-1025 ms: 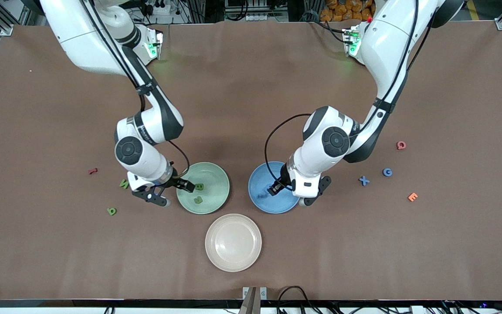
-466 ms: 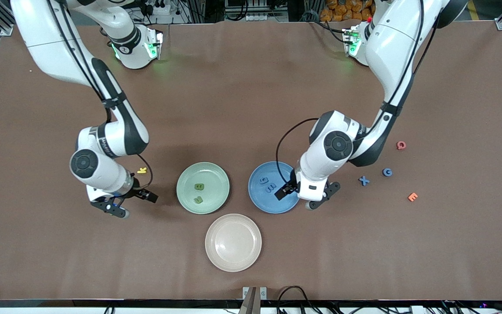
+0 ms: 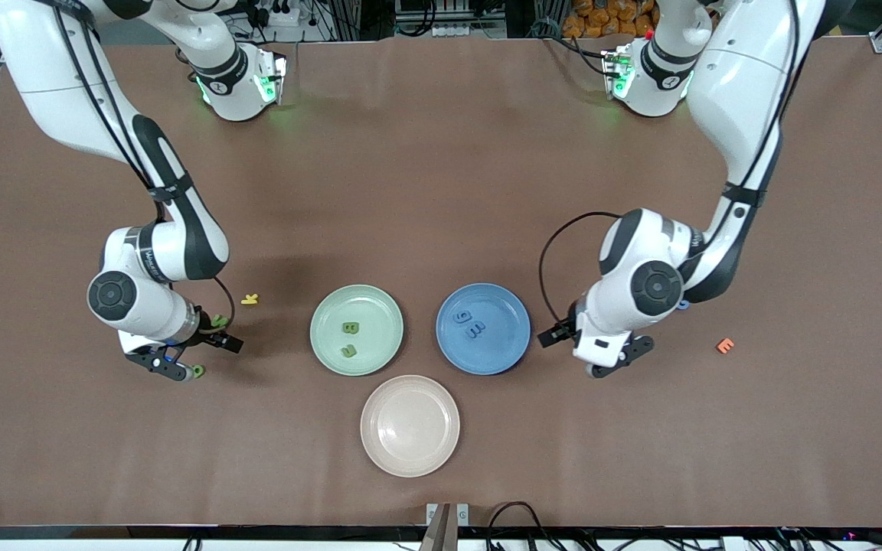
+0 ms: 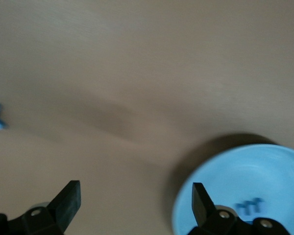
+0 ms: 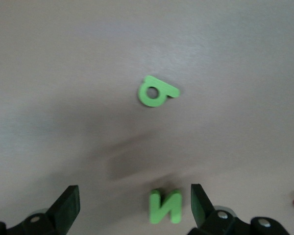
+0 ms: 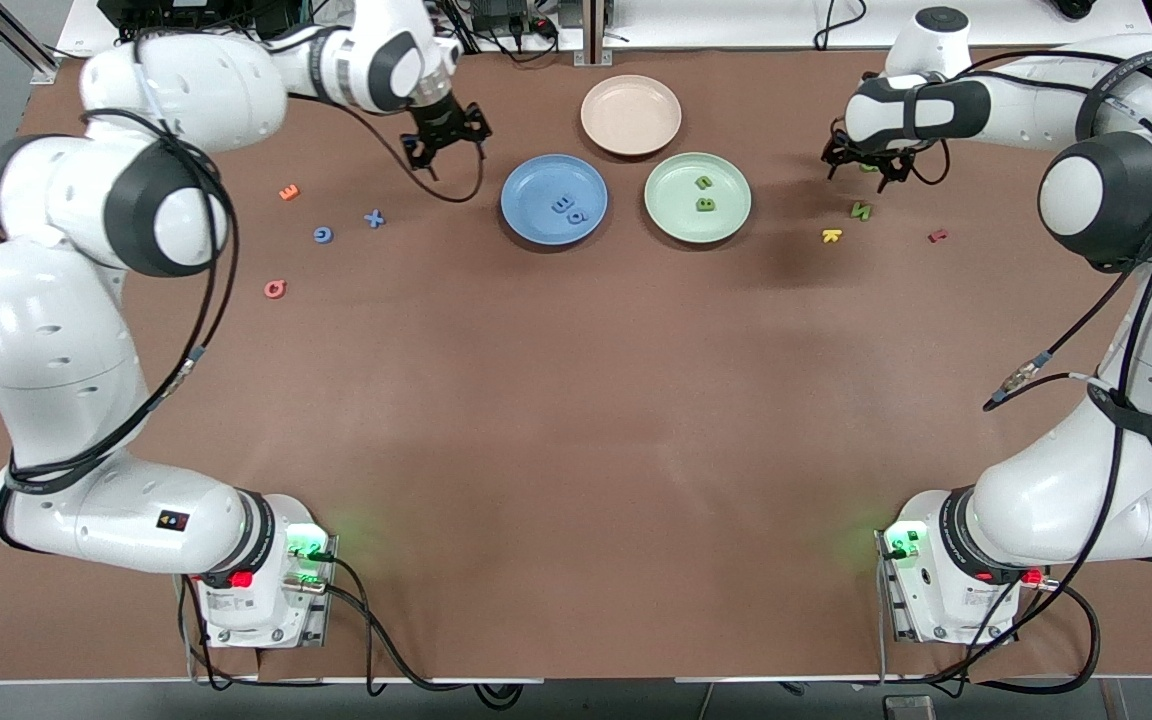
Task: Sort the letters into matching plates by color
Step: 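Move the left gripper to the blue c while the right gripper grasps green N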
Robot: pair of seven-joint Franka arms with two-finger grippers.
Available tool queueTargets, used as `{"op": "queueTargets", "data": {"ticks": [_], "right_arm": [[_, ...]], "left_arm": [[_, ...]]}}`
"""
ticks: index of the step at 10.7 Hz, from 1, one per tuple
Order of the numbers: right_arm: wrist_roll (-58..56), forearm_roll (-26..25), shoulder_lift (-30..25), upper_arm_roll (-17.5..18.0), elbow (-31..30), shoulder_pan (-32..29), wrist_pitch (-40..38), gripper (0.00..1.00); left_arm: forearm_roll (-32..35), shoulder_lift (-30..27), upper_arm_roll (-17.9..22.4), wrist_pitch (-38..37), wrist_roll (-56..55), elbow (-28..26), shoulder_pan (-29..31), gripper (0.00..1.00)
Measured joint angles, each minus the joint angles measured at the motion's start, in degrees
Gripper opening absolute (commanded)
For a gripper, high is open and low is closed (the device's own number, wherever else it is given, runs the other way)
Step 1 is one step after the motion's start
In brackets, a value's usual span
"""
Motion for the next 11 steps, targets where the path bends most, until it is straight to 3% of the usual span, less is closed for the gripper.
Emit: {"op": "queueTargets", "data": {"ticks": [4,7,11], "right_arm": [[-0.4,-1.9,0.0,0.0,-2.2,-1.2,0.7,1.00],[-0.4,-3.5,0.0,0.0,-4.7,-1.7,4.9,0.83],[-1.4,-5.2,-0.5,0.1,-6.3,-2.6,5.6,0.82]], "left_arm": [[7.6,-7.3,-0.1,-0.2,7.5,-11.5,5.7,1.00],[9.3,-12.2,-0.1,-0.2,18.9,-18.2,10.2,1.00],[14.0,-15.8,-0.2,5.5,22.6,-26.3,13.0,1.00]]}}
